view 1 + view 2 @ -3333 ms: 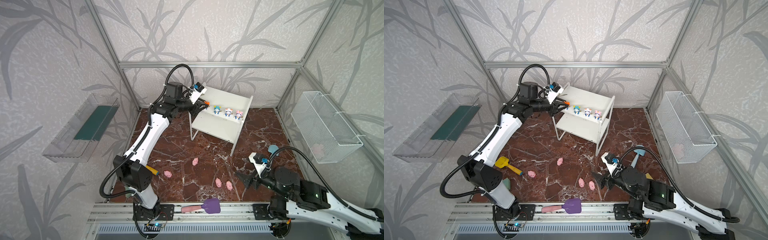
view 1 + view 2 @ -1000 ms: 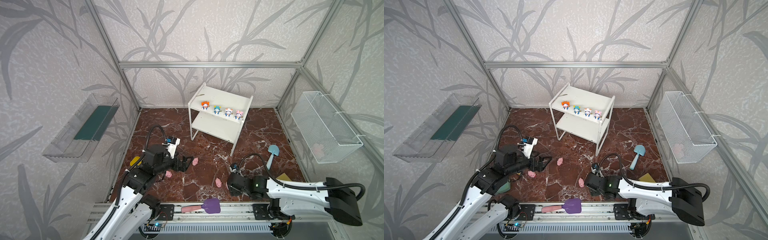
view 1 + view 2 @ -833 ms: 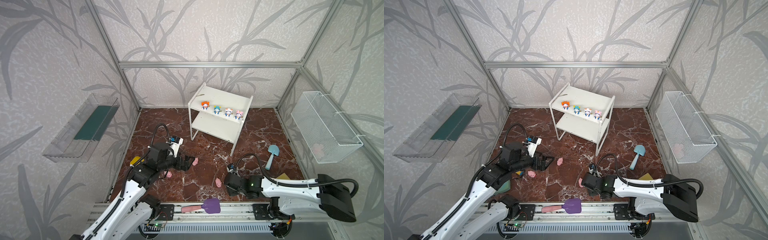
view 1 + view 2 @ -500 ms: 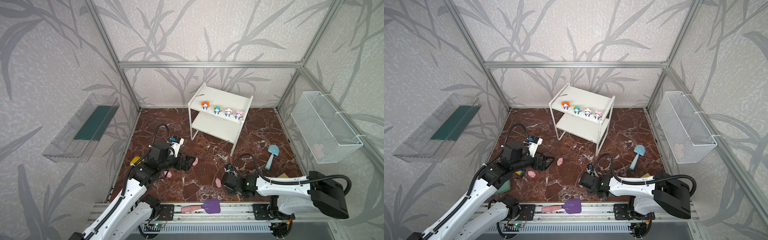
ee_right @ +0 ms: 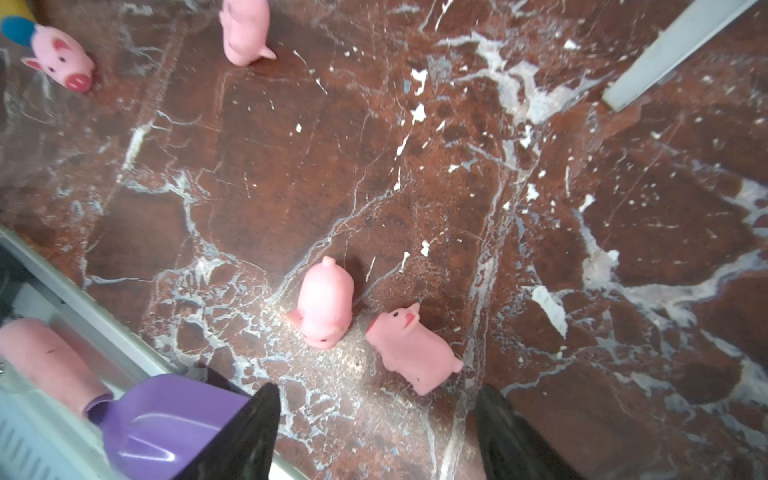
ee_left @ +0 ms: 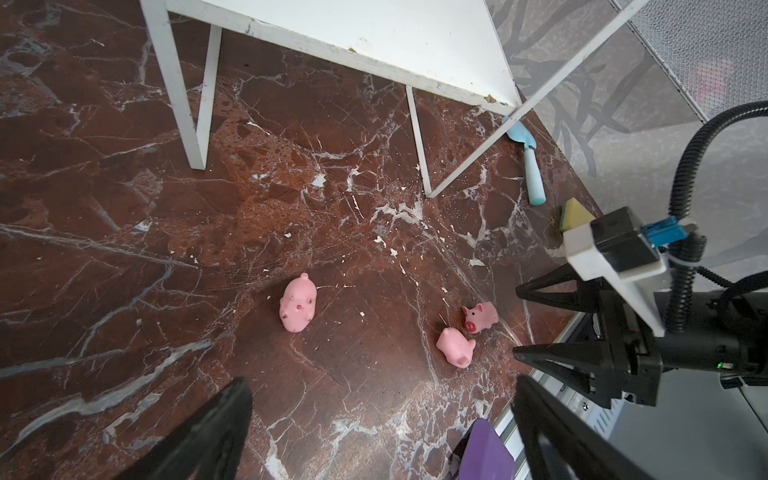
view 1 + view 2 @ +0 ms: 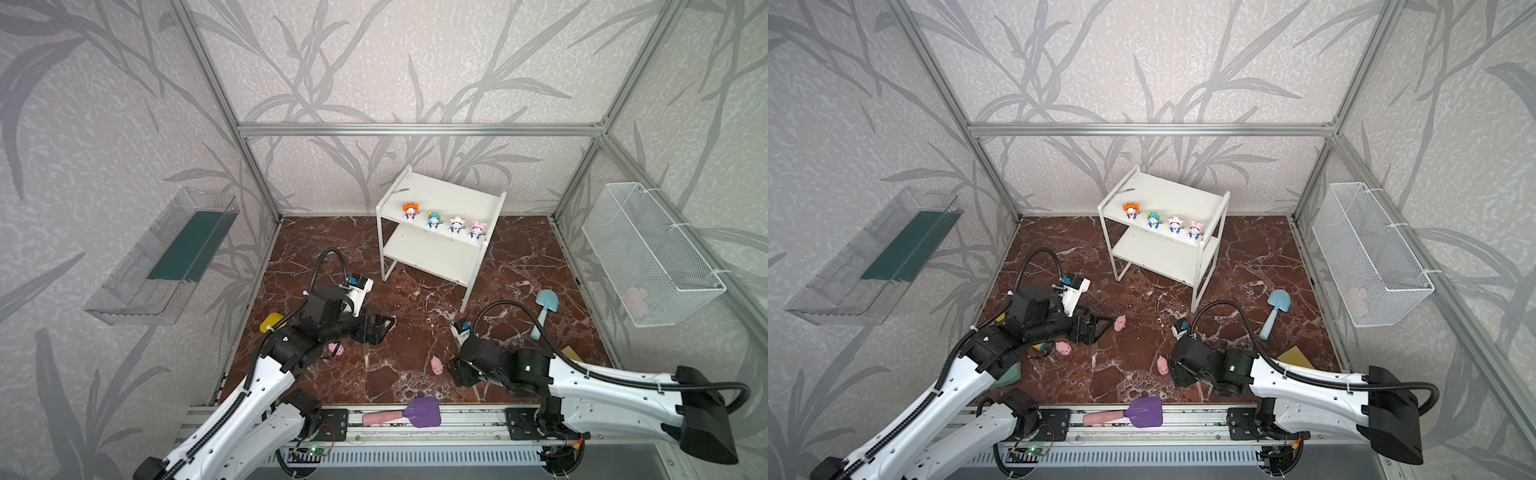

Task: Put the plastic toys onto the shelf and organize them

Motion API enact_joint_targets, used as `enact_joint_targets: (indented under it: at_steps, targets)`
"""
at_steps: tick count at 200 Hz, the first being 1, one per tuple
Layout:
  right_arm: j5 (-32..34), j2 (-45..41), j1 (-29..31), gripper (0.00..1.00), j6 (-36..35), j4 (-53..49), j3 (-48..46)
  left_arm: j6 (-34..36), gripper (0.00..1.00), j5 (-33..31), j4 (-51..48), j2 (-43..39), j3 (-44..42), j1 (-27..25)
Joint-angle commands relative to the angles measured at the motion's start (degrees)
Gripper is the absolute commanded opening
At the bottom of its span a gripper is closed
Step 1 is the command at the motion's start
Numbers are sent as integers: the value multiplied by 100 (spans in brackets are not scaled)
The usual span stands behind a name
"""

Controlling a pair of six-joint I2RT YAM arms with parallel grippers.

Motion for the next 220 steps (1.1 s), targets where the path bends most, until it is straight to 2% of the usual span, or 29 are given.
enact_joint_targets:
  at_steps: [1,19,53,119,143,194,220]
  targets:
    - [84,-179,-217,74,-92,-299,-5,-135,99,-125,159,35,179,-108]
    - [324,-177,-323,74,134,-237,-173,-168,99,-147,227,83,153,-209]
    - [285,85,-494,73,313,56,-438,-205,99,-225,281,141,129,-380]
    - [-291,557,-495,73,438,260,-656,-282,99,-226,578,258,83,-516]
    - [-436,539,-490,72,511,394,-826,-289,99,-192,689,343,75,-556]
    - [-270,457,-486,72,547,509,-968,-276,99,-94,851,541,65,-652]
    - [-261,457,-490,73,562,484,-974,-243,99,110,1115,684,-25,-906]
